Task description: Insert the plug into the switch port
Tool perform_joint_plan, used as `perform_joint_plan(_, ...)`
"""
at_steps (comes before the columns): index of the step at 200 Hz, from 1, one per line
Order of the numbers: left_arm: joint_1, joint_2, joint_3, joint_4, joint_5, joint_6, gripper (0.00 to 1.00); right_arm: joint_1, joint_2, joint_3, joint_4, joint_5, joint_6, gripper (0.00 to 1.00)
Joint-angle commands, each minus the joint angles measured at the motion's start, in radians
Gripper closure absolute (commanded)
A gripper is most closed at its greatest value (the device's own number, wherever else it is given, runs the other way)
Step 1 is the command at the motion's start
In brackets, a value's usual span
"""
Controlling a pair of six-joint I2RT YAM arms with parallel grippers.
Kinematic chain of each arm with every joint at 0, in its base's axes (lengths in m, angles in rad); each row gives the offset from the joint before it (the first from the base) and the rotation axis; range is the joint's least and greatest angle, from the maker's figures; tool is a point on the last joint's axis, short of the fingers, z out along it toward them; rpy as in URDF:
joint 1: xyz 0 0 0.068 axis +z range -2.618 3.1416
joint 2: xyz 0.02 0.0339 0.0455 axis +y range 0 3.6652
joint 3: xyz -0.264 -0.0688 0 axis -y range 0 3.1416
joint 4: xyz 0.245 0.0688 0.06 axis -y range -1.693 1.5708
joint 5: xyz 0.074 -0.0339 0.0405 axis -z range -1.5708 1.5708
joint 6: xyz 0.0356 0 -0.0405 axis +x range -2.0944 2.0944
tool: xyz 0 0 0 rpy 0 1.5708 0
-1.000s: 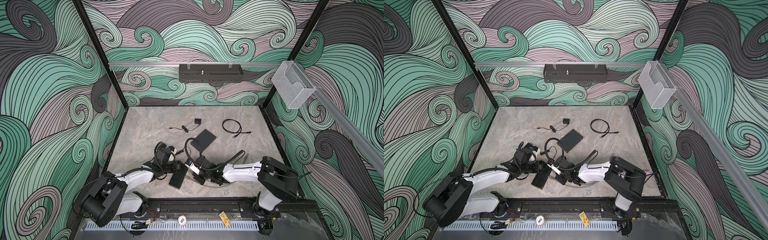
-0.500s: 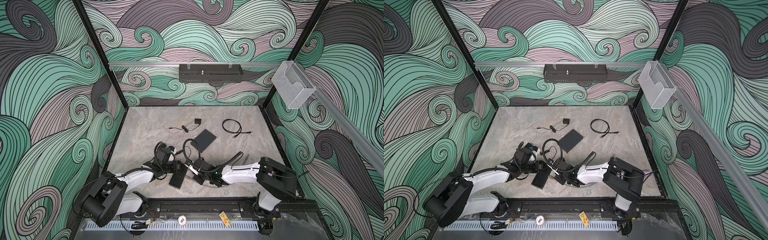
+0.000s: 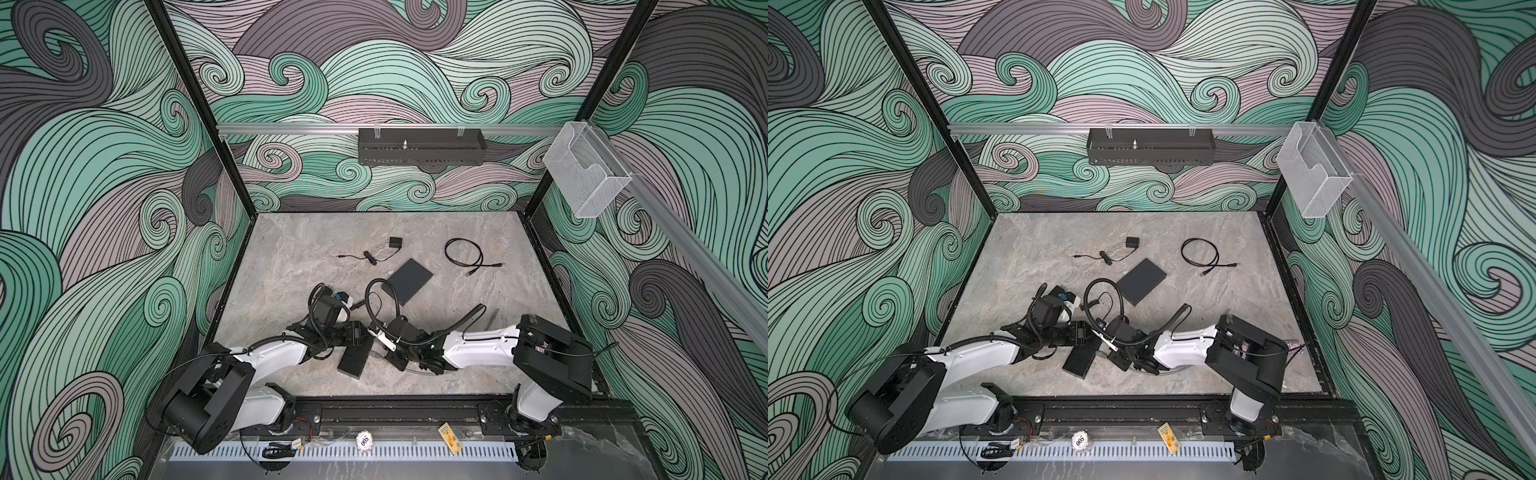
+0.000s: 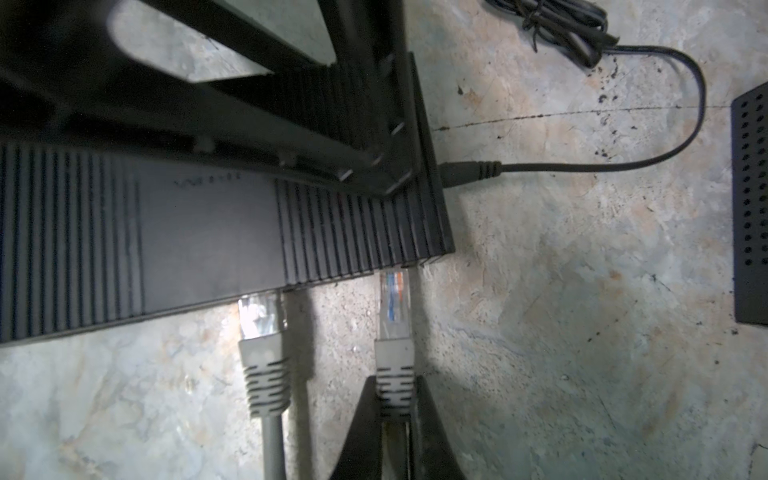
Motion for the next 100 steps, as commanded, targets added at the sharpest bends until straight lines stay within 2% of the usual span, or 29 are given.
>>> perform_joint_plan(1,0.004,0.006,-0.005,-0.021,0.02,-0.005,0.42,0.01,0.001,0.015,0.043,-0.01,0.001,1.0)
perform_joint_plan(67,0.003,0.043,-0.002,0.012,0.076,0.005,0.45,0.009,0.023,0.063,0.012,0.059,0.023,1.0)
perform_joint_plan(100,0.004,0.064,-0.002,0.04,0.104,0.002,0.46,0.009,0.023,0.063,0.011,0.059,0.023,1.0)
